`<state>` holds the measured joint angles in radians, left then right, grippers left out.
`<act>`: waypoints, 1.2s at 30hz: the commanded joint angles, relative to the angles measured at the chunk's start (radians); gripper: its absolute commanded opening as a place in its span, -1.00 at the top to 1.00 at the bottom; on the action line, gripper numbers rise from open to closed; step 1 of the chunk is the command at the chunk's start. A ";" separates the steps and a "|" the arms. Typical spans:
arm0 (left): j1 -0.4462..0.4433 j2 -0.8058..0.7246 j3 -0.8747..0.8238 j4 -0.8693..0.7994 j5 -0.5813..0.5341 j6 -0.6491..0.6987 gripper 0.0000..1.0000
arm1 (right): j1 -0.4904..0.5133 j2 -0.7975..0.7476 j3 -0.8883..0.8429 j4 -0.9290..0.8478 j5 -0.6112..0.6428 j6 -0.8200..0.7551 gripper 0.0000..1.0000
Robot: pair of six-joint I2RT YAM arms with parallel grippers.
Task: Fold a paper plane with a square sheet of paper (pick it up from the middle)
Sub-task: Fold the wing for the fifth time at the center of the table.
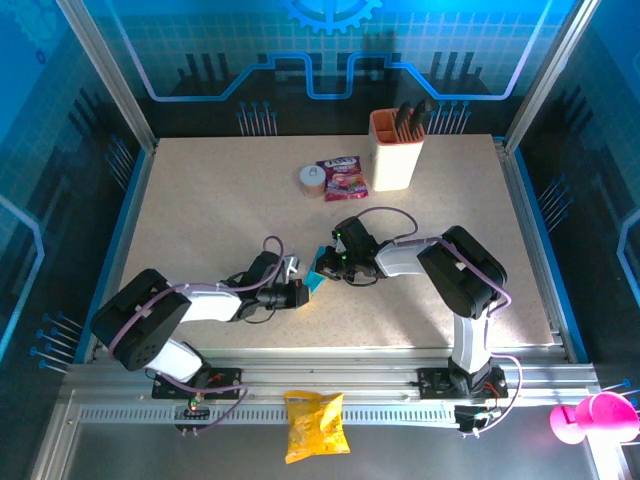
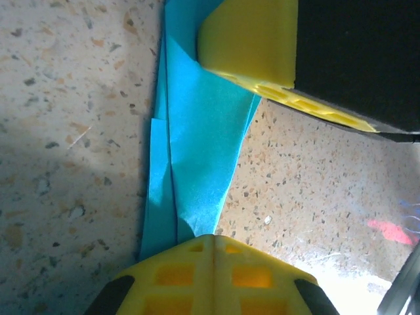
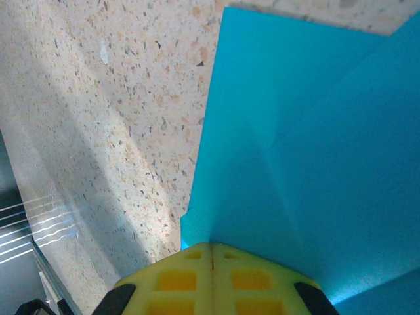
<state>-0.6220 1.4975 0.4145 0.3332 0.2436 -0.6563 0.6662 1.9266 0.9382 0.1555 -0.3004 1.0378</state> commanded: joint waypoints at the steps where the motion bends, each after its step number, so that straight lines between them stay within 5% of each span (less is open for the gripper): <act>1: -0.060 -0.003 -0.072 -0.260 -0.027 -0.042 1.00 | -0.027 0.121 -0.063 -0.273 0.159 0.002 1.00; 13: -0.159 -0.264 -0.279 -0.317 -0.115 -0.241 1.00 | -0.031 0.101 -0.041 -0.281 0.154 -0.001 1.00; 21: -0.127 -0.589 -0.066 -0.649 -0.233 -0.134 0.90 | -0.045 -0.159 -0.091 -0.015 -0.052 -0.095 1.00; 29: 0.008 -0.382 0.138 -0.546 -0.188 -0.015 0.17 | -0.130 -0.508 -0.232 -0.159 0.045 -0.125 0.71; 36: 0.076 -0.093 0.349 -0.511 -0.121 0.079 0.08 | -0.180 -0.547 -0.352 -0.116 0.073 -0.076 0.78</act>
<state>-0.5743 1.3380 0.6991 -0.1940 0.0757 -0.6456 0.4896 1.3682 0.6125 0.0582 -0.2535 0.9459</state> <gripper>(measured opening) 0.464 0.119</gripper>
